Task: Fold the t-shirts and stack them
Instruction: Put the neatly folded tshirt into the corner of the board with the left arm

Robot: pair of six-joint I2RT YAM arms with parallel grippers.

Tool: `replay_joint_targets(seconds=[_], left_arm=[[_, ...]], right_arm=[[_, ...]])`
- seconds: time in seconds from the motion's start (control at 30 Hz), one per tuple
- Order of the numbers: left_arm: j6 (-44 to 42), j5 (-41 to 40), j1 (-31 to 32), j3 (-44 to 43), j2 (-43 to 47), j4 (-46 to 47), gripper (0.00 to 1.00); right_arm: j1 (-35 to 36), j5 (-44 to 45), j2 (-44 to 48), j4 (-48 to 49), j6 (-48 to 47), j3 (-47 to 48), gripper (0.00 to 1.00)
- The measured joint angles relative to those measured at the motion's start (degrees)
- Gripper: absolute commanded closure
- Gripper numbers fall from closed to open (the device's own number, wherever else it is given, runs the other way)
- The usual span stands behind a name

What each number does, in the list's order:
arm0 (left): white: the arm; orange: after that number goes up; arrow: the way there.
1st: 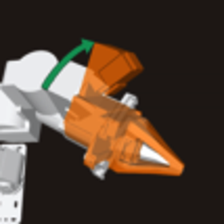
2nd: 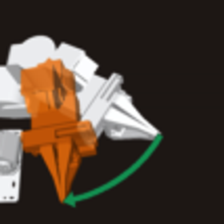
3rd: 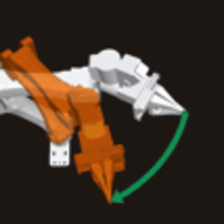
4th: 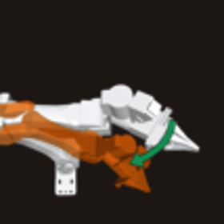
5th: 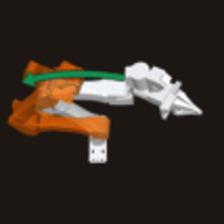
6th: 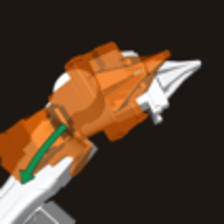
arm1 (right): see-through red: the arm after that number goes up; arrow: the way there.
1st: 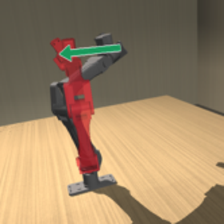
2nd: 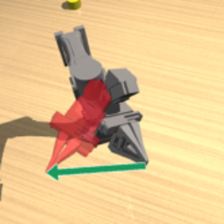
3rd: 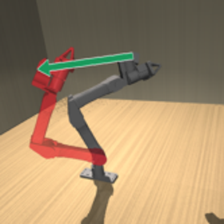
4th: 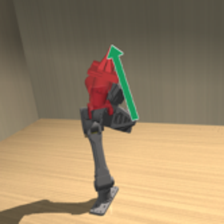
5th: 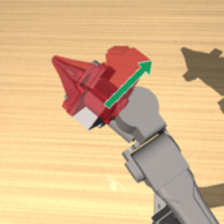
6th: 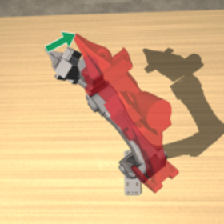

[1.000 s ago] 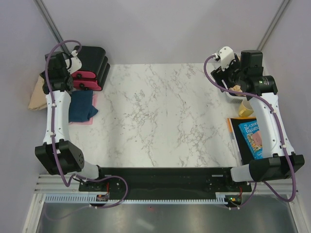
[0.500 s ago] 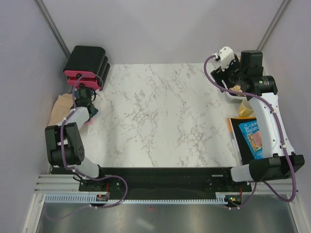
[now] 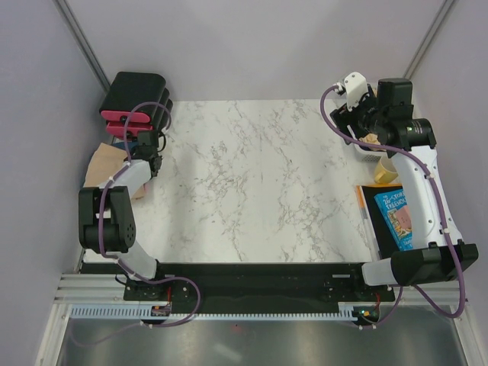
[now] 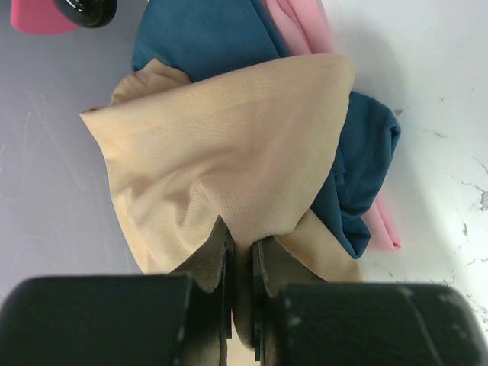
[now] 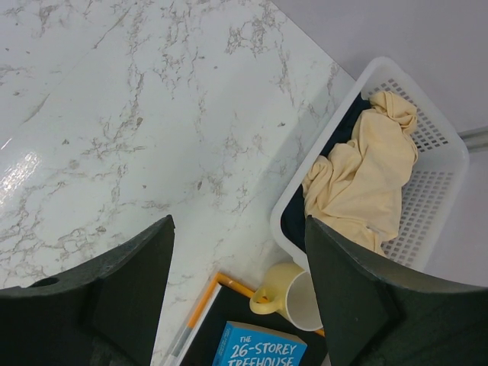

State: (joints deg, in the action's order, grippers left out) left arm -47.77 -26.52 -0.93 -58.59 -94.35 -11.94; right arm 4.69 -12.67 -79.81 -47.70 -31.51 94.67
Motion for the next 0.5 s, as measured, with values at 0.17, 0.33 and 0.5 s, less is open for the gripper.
replay_joint_targets(seconds=[0.17, 0.33, 0.5], left_arm=[[1.14, -0.35, 0.00, 0.02, 0.39, 2.38, 0.98], [2.14, -1.31, 0.00, 1.33, 3.21, 9.99, 0.98], [3.82, -1.60, 0.00, 2.08, 4.00, 13.94, 0.98]], right_arm=[[0.09, 0.04, 0.04, 0.02, -0.02, -0.02, 0.23], [0.09, 0.02, 0.09, 0.02, -0.02, -0.04, 0.23], [0.09, 0.00, 0.09, 0.02, -0.02, -0.04, 0.23]])
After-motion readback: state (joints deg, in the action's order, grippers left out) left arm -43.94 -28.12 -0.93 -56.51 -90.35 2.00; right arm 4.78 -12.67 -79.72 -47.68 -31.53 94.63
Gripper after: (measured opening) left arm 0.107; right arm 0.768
